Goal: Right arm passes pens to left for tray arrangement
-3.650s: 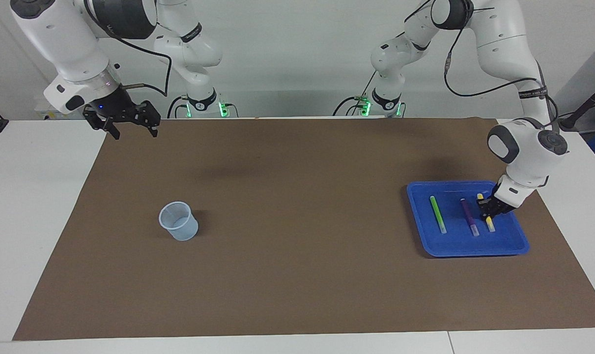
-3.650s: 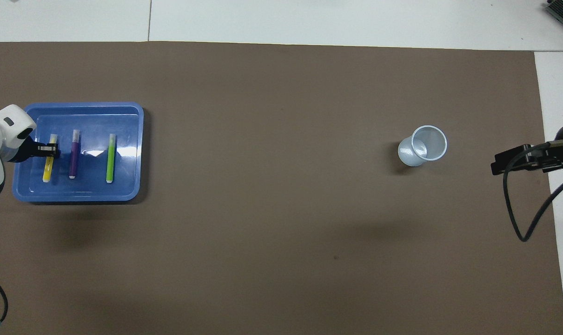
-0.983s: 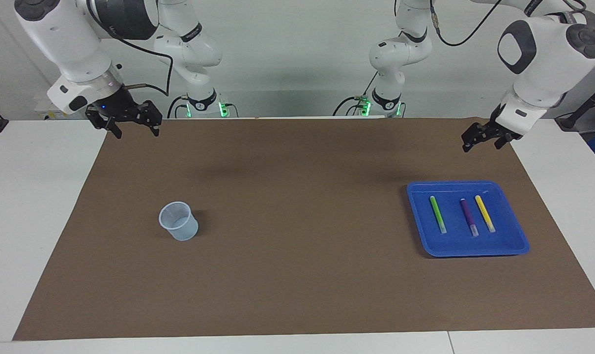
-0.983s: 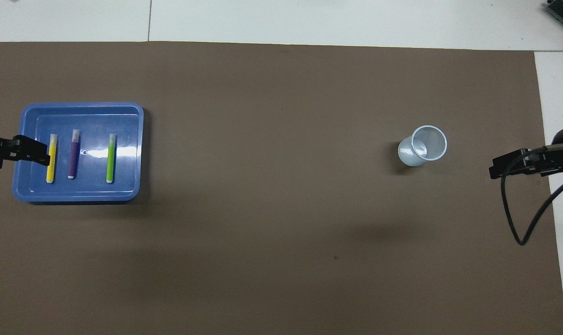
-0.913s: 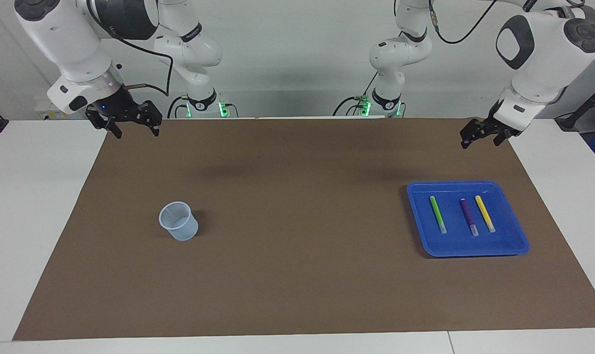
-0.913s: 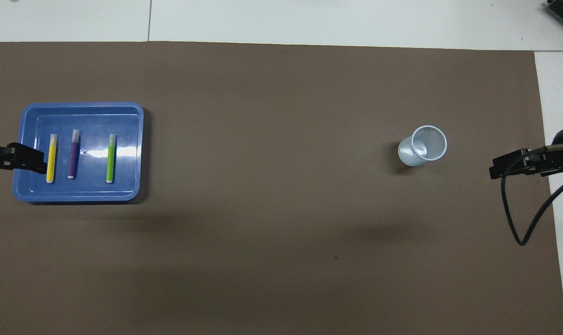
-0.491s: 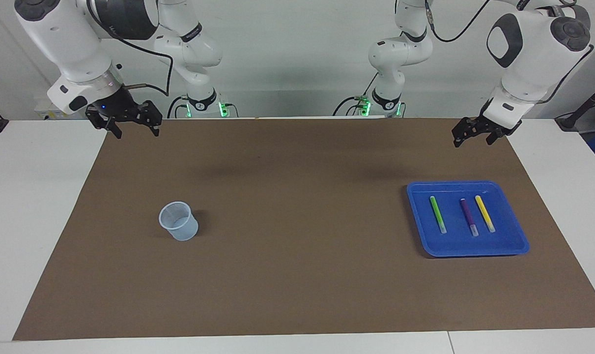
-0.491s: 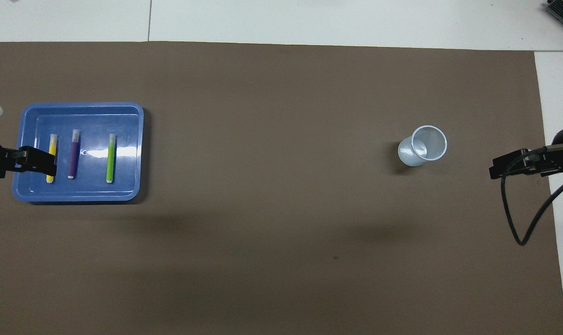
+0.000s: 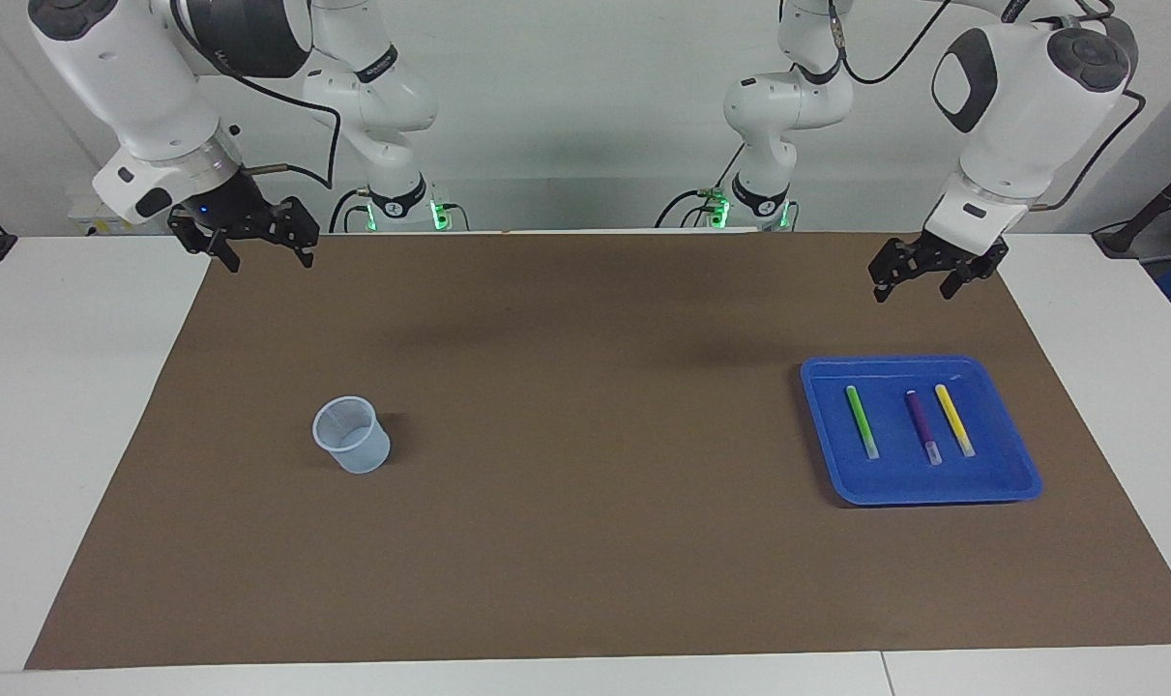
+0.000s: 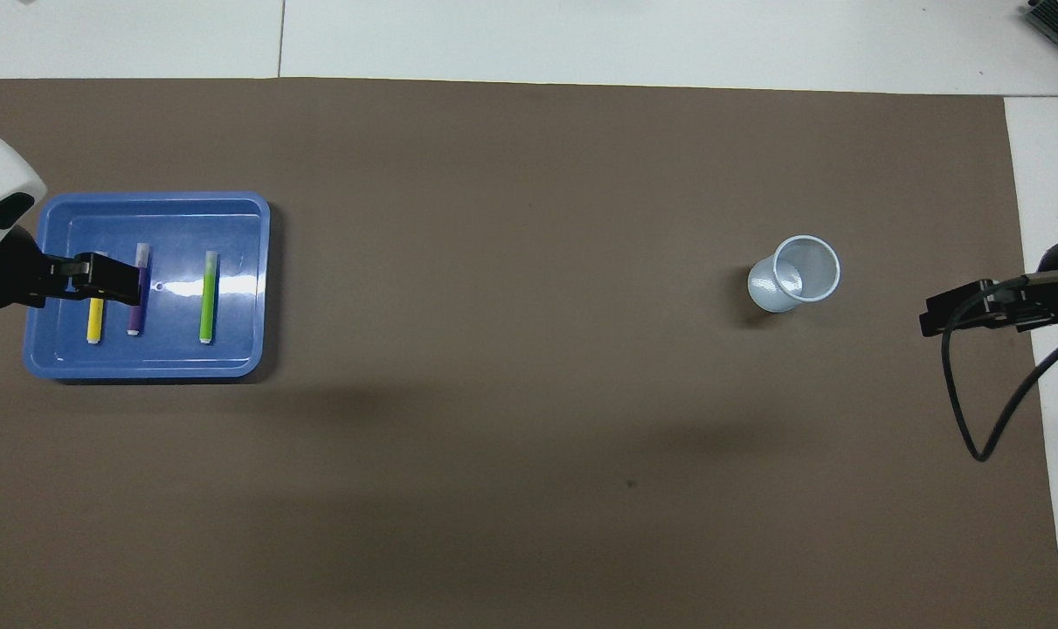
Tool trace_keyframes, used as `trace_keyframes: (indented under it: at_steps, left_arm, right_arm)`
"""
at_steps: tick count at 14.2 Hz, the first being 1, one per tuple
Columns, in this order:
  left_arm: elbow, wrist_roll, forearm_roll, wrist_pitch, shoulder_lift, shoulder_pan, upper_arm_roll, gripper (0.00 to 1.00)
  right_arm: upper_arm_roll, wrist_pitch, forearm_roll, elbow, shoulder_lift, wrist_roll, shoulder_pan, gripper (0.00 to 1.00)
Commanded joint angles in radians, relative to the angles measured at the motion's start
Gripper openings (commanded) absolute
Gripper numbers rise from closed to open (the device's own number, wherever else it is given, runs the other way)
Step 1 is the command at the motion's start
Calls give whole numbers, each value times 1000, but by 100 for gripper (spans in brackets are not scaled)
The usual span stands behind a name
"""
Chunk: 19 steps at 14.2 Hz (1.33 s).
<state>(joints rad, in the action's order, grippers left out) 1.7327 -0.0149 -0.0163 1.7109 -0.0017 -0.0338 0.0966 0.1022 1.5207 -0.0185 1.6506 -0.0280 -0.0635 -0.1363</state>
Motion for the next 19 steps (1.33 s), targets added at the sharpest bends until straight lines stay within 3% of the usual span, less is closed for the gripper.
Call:
trace_keyframes:
  at_steps: [1,19]
  left_arm:
    - [-33,-27,4,-11,8,46,-34,100]
    - [-30,-42,45,-23,0,37,-37,100]
  right_arm:
    - [4,2,14,23,-24,-13,-2,100]
    - [2,9,14,11,-18,-21,-14,100]
